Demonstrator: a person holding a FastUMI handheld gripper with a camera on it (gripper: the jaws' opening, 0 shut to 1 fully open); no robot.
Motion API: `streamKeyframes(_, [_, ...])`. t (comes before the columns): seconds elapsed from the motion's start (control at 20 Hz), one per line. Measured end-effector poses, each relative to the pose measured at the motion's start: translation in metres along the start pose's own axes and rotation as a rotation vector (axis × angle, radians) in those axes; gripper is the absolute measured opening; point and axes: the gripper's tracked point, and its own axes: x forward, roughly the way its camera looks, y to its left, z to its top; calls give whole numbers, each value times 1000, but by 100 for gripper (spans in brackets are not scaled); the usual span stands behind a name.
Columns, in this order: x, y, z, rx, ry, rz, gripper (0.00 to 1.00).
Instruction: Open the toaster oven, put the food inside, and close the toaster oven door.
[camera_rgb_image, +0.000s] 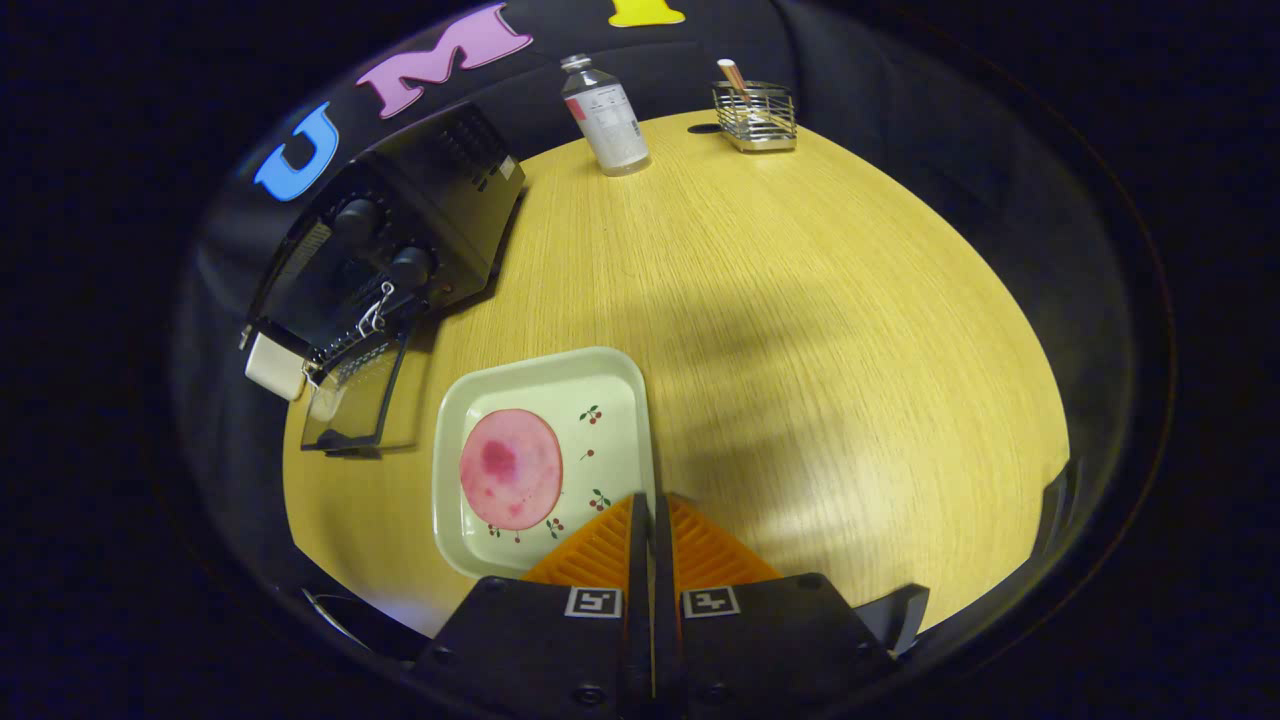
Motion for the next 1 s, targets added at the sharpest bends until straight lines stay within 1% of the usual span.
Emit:
streamKeyframes(0.1, [-2, 6, -4, 93, 8, 43, 8])
streamKeyframes(0.2, [-8, 9, -2, 122, -12, 71, 7])
streamKeyframes(0.3, [-14, 13, 2, 143, -28, 81, 7])
streamKeyframes(0.5, [-26, 13, 9, 222, -74, 59, 6])
streamKeyframes(0.65, [-40, 16, 14, 295, -104, 57, 6])
streamKeyframes(0.85, [-72, 23, 20, 380, -193, 55, 6])
streamKeyframes(1.0, [-93, 31, 14, 459, -243, 48, 6])
